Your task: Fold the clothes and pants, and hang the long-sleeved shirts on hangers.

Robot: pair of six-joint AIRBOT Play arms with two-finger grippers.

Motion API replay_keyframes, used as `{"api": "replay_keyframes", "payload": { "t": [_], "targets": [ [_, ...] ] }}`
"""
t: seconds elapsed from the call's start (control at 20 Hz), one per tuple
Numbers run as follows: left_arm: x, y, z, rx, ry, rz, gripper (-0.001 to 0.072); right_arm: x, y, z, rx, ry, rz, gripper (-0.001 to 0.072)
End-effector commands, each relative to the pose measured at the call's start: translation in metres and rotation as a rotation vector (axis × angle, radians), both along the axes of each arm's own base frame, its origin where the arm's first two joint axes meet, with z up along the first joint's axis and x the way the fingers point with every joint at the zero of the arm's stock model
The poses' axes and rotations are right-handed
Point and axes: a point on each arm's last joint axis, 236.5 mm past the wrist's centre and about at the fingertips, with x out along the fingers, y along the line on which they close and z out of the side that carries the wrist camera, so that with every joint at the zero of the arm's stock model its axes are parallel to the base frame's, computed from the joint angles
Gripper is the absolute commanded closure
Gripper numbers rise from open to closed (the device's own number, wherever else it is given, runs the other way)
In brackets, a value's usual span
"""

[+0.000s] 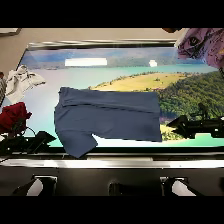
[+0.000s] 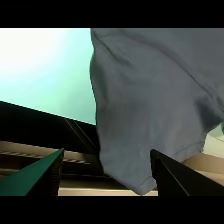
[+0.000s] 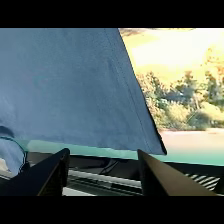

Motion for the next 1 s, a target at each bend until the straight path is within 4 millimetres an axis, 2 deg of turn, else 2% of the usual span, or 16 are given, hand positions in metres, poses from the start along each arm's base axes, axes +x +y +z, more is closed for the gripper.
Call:
{"api": "replay_keyframes", "payload": {
  "t": [0.0, 0.15, 0.3, 0.7, 0.95],
  "targets": [
    [0.002, -0.001, -0.004, -0.005, -0.008, 0.000, 0.0092, 0.000, 0.001, 0.001, 0.005, -0.001, -0.001, 0.0216],
    [0.001, -0.003, -0.014, -0.021, 0.011, -0.007, 0.0092, 0.000, 0.001, 0.000, 0.004, -0.004, 0.001, 0.0216],
    [0.007, -0.016, -0.018, -0.092, -0.005, -0.003, 0.0092, 0.000, 0.001, 0.001, 0.005, -0.003, 0.002, 0.0216],
    [0.007, -0.053, -0.044, -0.098, 0.046, -0.128, 0.0093, -0.001, 0.002, 0.001, 0.008, -0.001, 0.004, 0.0216],
    [0.011, -0.065, -0.050, -0.131, 0.065, -0.119, 0.0113, -0.002, 0.002, 0.001, 0.008, 0.004, 0.009, 0.0216]
  ]
}}
